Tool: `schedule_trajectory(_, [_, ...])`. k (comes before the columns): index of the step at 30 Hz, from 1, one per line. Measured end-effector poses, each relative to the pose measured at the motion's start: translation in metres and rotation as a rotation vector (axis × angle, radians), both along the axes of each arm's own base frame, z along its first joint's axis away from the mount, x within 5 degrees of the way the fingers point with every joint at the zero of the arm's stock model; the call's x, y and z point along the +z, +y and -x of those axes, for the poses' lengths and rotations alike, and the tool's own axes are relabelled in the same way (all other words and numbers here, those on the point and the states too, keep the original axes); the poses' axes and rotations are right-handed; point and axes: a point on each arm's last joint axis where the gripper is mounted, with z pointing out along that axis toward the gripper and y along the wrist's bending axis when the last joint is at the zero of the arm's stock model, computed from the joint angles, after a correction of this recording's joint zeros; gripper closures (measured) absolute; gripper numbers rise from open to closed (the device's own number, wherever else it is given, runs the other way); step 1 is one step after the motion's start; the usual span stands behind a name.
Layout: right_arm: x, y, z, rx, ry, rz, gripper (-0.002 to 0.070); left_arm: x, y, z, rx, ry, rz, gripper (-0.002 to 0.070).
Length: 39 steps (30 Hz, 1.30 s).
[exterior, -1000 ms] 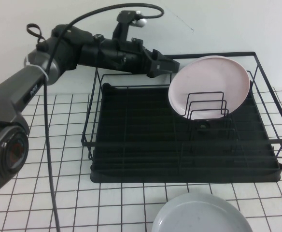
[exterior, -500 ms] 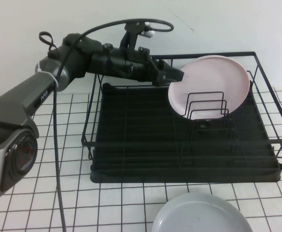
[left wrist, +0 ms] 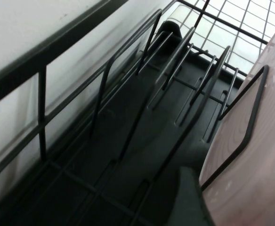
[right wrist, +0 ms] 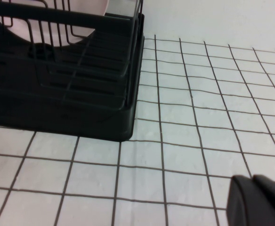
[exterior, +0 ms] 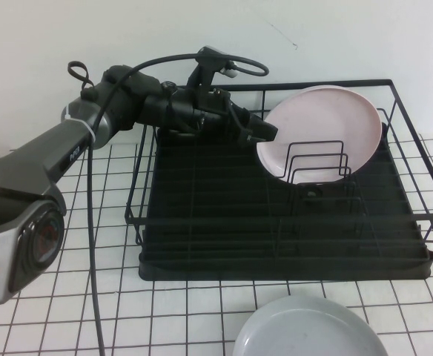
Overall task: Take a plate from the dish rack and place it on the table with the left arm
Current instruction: Grasp the plate from the shelf
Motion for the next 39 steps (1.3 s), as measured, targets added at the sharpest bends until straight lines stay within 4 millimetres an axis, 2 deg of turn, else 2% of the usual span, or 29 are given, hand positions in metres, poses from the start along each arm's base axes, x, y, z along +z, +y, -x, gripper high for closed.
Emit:
schedule_trajectory(4, [0.000, 0.000, 0.000, 0.000, 0.000, 0.000, 0.0678, 0.000, 0.000, 0.000, 0.000, 0.000, -0.001, 0.0327])
schedule_trajectory(10, [0.000, 0.000, 0.000, 0.000, 0.000, 0.000, 0.0678, 0.000, 0.000, 0.001, -0.021, -0.014, -0.011, 0.0536])
schedule_trajectory(21, [0.000, 0.000, 0.000, 0.000, 0.000, 0.000, 0.0678, 0.002, 0.001, 0.002, -0.027, -0.022, -0.032, 0.0543])
schedule_trajectory(24, [0.000, 0.000, 0.000, 0.000, 0.000, 0.000, 0.0678, 0.008, 0.002, 0.003, -0.023, -0.027, -0.042, 0.0543])
schedule_trajectory(28, [0.000, 0.000, 0.000, 0.000, 0.000, 0.000, 0.0678, 0.019, 0.004, 0.004, -0.010, -0.049, -0.044, 0.0555])
schedule_trajectory(33, [0.000, 0.000, 0.000, 0.000, 0.000, 0.000, 0.0678, 0.047, 0.008, 0.006, 0.041, -0.093, -0.008, 0.0588])
schedule_trajectory(39, [0.000, 0.000, 0.000, 0.000, 0.000, 0.000, 0.0678, 0.071, 0.011, 0.010, 0.065, -0.142, 0.007, 0.0603])
